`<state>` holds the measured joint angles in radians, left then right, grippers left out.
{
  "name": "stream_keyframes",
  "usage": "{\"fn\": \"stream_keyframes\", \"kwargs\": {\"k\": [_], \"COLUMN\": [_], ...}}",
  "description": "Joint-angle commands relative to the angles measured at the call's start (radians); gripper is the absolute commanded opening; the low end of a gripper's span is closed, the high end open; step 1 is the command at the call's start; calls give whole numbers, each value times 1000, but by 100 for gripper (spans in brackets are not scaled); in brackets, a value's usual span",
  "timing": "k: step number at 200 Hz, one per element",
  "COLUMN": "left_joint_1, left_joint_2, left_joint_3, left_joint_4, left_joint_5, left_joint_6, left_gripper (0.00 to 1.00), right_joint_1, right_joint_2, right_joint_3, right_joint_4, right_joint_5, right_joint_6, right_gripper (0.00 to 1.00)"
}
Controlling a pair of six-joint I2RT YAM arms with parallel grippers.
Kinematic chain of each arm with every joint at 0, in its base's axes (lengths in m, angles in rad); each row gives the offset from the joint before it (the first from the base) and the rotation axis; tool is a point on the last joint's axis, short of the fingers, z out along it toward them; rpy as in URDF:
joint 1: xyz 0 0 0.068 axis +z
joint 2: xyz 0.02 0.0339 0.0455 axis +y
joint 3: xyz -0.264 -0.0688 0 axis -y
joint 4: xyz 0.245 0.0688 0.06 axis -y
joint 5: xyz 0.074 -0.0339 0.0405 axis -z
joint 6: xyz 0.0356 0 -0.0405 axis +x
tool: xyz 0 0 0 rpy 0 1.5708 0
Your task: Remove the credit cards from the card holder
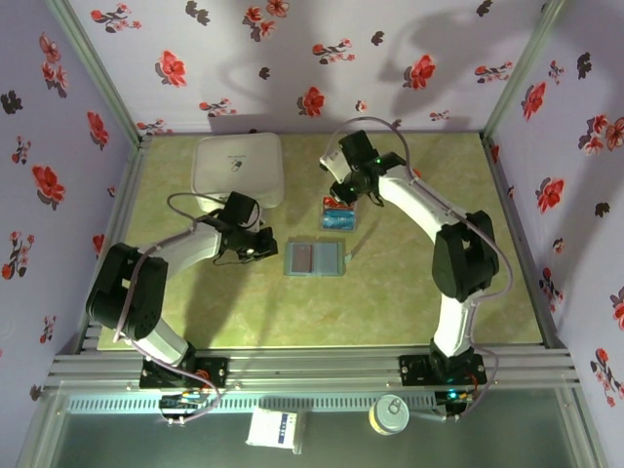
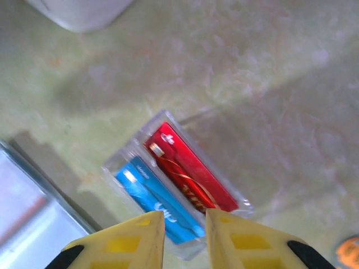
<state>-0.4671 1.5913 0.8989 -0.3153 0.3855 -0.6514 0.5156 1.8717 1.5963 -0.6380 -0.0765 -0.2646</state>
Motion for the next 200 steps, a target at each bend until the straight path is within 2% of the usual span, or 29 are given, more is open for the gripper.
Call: {"fn": "stream_keyframes", "kwargs": {"k": [1,35,48,68,108,146,172,200], "left_joint_1": [3,-17,-27,-39,-60,-80,-88,-97], "left_joint_2": [-32,-28,-24,-11,10,27,49,65], "left_joint_3": [-21,-30,-32,-20,-20,-14,-13,-21], "left_joint_4": [26,55,70,65,61,62,64,60], "left_joint_5": [33,58,58,47,31,8,-1,-9], "left_joint_6": [-18,-24,-31,-33,-43,-48,-53,-52], "left_gripper": [3,11,11,11,9,6,0,0], "right_joint_1": [28,65,67,80,129,160,187,217], "right_joint_2": [-101,-219,-233,-239,-249,-270,-256,-236], "right_joint_3": [-112,-297,-330,-370,-445,-536,-560,-572], "right_joint_4": [168,301,294,288,307,404,437,470], "right_joint_5": [11,-40,-71,-137,-187,-199,-206,-217], "right_joint_6": [355,639,764,871,944,1036,1061,1085], "right_gripper": [26,22,22,21,26,30,31,33]}}
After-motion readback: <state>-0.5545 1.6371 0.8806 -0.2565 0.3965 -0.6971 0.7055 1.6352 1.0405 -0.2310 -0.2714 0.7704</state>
